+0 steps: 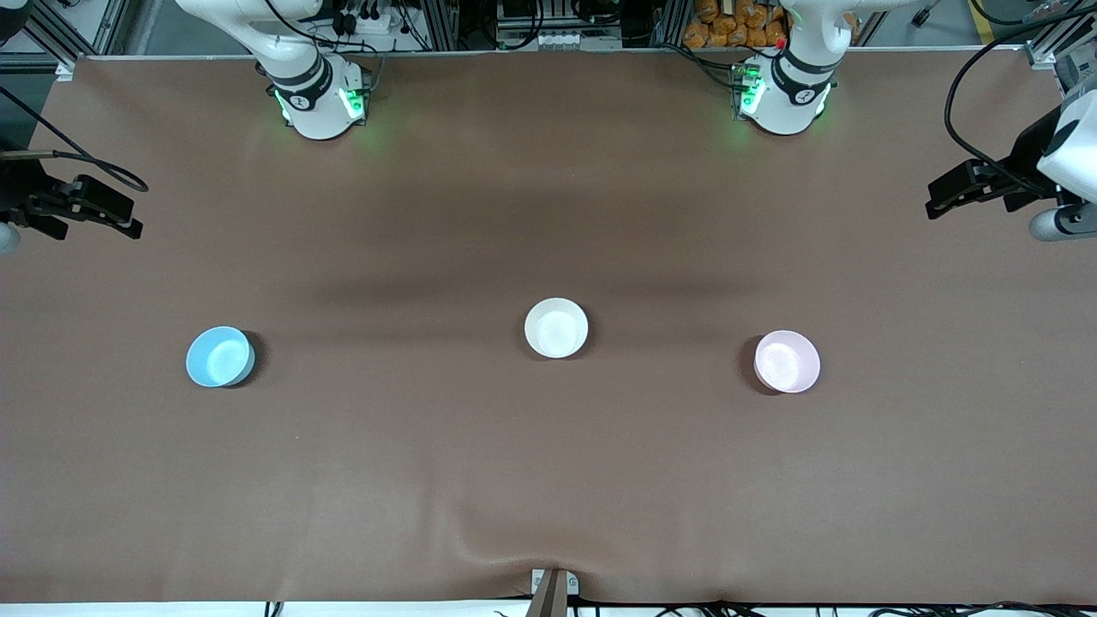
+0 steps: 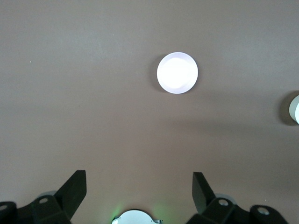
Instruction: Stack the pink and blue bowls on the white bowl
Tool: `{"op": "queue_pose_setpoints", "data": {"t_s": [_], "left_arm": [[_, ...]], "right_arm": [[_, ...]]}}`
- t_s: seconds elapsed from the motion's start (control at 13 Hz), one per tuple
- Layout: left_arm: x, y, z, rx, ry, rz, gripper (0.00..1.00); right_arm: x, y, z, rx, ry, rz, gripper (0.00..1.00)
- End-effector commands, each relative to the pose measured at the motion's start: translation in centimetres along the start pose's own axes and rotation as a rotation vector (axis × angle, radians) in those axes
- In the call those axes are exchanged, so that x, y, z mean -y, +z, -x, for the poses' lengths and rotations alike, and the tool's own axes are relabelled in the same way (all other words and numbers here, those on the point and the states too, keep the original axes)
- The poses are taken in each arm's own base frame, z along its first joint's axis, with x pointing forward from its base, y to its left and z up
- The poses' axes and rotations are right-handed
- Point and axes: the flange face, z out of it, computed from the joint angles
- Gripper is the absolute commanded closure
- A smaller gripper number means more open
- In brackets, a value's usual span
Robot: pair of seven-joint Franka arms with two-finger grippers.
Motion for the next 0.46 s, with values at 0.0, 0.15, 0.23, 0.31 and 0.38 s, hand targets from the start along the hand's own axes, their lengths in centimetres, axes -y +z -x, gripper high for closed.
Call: {"op": "queue_pose_setpoints", "data": {"t_s": [0.0,0.15,0.23,0.31,0.38], "left_arm": [[0.07,0.12,0.45,0.015,0.013,-0.003,0.00],[0.16,0.45,0.80,0.015,0.013,-0.005,0.00],[0.16,0.50,0.83,0.015,0.013,-0.005,0.00],[0.16,0.50,0.88,0.015,0.013,-0.005,0.00],[0.19,0.25,1.18,0.010,0.013,-0.005,0.00]], "right_arm": [[0.42,-0.15,0.07,-0.002,0.008,-0.010,0.00],[0.50,-0.11,0.12,0.002,0.005,-0.010,0.00],[0.42,-0.04,0.13,0.004,0.007,-0.010,0.00],[0.42,-0.02,0.16,0.007,0.008,-0.010,0.00],[0.42,-0.02,0.16,0.007,0.008,-0.010,0.00]]}}
